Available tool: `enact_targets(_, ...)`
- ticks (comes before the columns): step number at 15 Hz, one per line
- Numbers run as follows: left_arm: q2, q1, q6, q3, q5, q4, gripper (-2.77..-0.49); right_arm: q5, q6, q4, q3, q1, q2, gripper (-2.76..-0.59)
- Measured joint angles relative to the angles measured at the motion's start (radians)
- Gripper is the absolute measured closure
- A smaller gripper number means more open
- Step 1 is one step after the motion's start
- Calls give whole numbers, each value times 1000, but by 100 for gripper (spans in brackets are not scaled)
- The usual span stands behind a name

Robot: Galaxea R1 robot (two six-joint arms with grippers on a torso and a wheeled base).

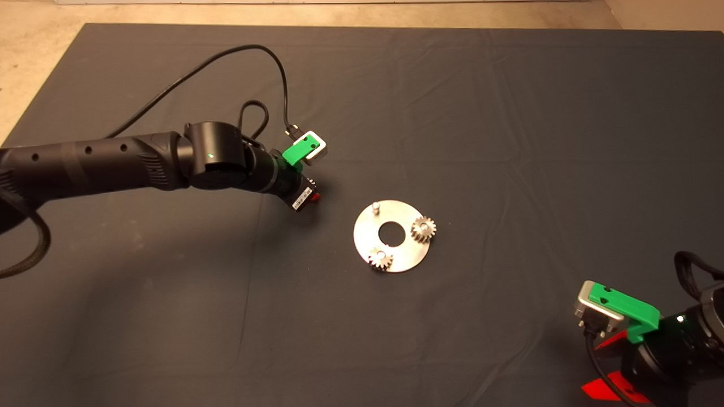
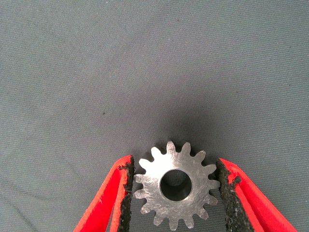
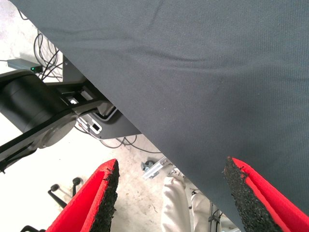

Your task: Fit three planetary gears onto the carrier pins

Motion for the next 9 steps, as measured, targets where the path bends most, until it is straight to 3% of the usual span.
enact_targets(9, -2, 0, 0, 0, -3, 0, -93, 0, 0, 0, 0, 1, 0, -161)
